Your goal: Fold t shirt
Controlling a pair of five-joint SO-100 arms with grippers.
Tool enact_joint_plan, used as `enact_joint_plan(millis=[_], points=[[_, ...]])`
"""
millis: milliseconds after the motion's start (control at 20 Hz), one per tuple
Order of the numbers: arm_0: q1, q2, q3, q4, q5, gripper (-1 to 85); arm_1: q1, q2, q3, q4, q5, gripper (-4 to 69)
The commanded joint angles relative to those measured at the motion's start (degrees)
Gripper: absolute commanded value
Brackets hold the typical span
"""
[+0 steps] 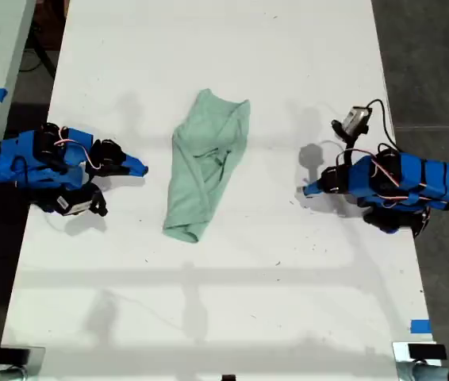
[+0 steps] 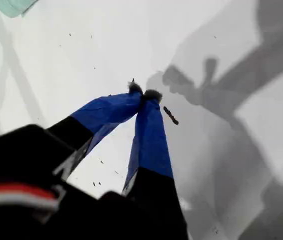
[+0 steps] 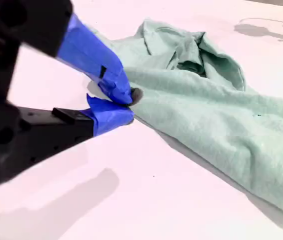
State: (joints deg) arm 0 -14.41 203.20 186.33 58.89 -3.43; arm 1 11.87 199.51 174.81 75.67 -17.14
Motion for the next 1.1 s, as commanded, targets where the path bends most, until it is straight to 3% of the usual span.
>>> enact_joint_plan(millis=[0, 150, 250, 1050], points=[[-2.9, -1.3, 2.4, -0.2, 1.4, 1.7, -0.4, 0.8, 3.5, 0.0, -10.2, 2.5], [-3.8, -1.3, 2.4, -0.2, 1.2, 1.6, -0.4, 0.8, 3.5, 0.0, -10.8, 2.5], [-3.5, -1.4, 2.4, -0.2, 1.1, 1.5, -0.1, 0.8, 3.4, 0.2, -27.3, 2.5], [-3.4, -1.5, 2.4, -0.2, 0.7, 0.7, -0.2, 0.8, 3.4, 0.4, -27.6, 1.9]])
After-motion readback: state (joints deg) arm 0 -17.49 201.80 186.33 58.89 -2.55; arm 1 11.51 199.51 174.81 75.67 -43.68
